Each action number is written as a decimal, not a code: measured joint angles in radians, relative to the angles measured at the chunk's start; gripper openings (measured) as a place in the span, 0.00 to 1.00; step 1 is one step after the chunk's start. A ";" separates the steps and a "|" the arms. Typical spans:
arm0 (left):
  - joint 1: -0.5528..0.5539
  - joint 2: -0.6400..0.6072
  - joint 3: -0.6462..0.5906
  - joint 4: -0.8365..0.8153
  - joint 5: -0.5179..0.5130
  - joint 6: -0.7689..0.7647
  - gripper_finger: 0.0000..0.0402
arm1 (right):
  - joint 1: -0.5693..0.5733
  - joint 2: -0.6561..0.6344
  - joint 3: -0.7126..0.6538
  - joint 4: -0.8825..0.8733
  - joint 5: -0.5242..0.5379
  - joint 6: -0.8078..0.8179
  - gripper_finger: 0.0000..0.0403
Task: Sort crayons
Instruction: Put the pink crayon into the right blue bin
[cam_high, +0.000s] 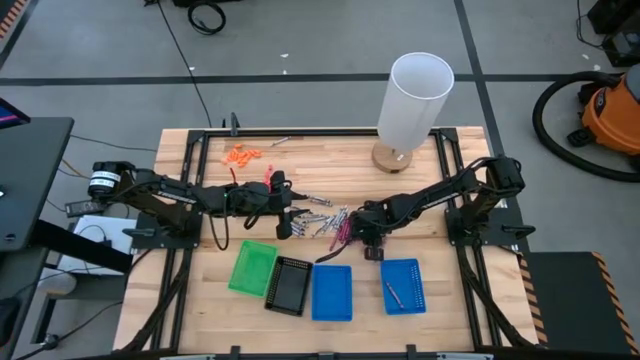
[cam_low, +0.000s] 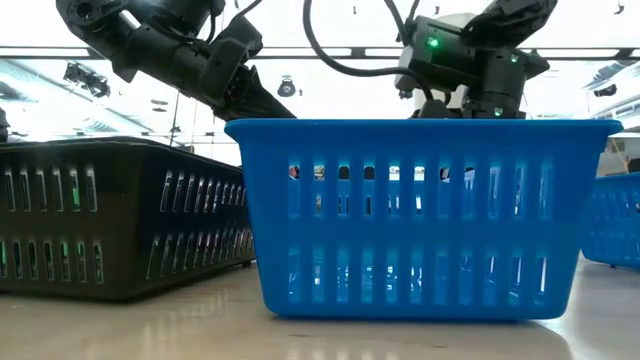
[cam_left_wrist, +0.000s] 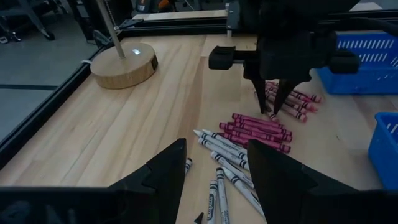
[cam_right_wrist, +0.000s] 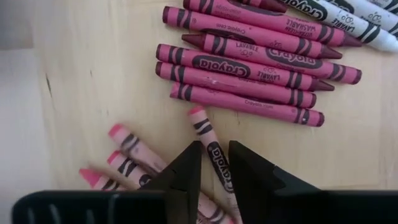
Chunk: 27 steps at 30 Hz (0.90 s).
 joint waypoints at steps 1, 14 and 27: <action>0.000 0.000 0.000 -0.001 0.000 0.000 0.45 | -0.001 0.000 0.000 -0.001 0.000 -0.013 0.19; 0.000 0.000 0.000 -0.012 0.000 0.002 0.45 | -0.001 -0.017 0.000 -0.021 0.008 -0.084 0.09; 0.000 0.000 0.000 -0.012 -0.001 0.005 0.45 | 0.082 -0.154 0.123 -0.222 -0.019 0.108 0.10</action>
